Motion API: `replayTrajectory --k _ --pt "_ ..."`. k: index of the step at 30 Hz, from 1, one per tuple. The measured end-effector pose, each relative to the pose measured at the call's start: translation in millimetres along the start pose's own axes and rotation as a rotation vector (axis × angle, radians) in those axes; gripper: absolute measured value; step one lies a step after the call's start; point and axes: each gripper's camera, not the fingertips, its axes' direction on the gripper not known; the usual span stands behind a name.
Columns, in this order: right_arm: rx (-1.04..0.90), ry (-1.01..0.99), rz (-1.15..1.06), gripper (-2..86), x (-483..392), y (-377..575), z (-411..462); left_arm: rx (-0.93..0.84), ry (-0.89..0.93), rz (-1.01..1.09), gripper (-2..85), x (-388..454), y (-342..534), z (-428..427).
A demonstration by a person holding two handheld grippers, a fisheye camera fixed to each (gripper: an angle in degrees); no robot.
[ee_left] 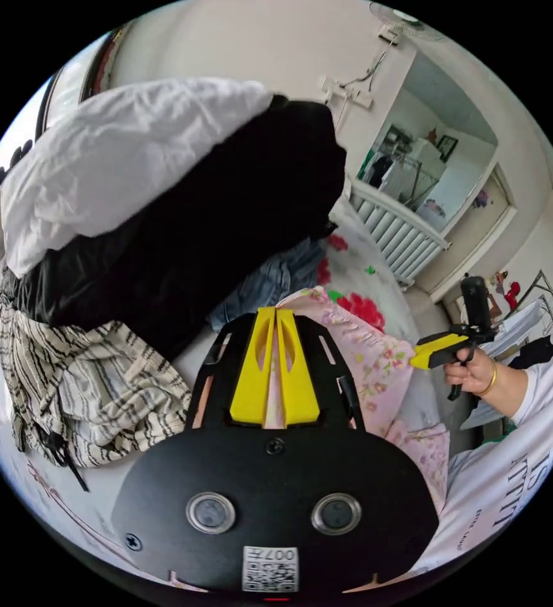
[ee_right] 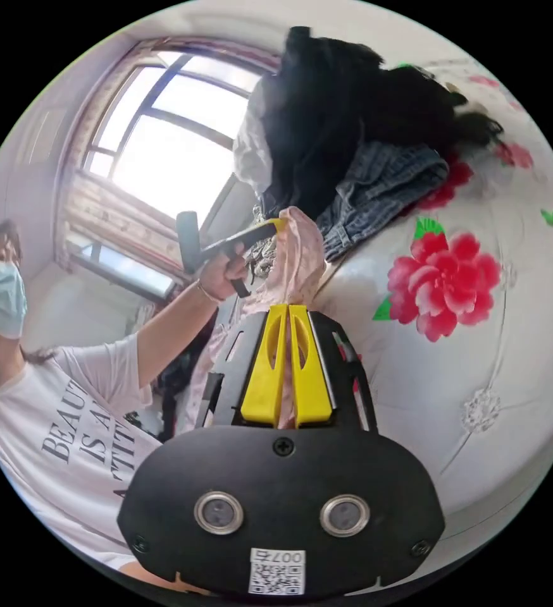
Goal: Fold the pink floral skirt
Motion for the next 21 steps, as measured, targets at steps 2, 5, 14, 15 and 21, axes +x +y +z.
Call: replayTrajectory --k 2,5,14,15,21 --pt "-0.03 0.066 -0.129 -0.3 -25.4 -2.3 5.4 0.094 -0.017 0.049 -1.0 -0.5 1.8 -46.1" --pt "-0.108 0.192 -0.401 -0.3 -78.6 -1.5 23.4 0.159 -0.083 0.097 -1.0 -6.1 23.9 -108.5" --pt "-0.466 0.202 -0.942 -0.3 -185.7 17.5 117.8 0.25 -0.135 -0.082 -1.0 -61.2 151.3 -248.5" --pt "-0.54 0.17 -0.971 -0.3 -190.2 22.1 131.9 0.25 -0.137 -0.093 -0.9 -62.5 170.7 -263.2" --pt "-0.804 0.057 -0.897 0.1 -175.1 57.2 217.6 0.147 -0.181 -0.259 -0.6 -87.3 277.5 -297.7"
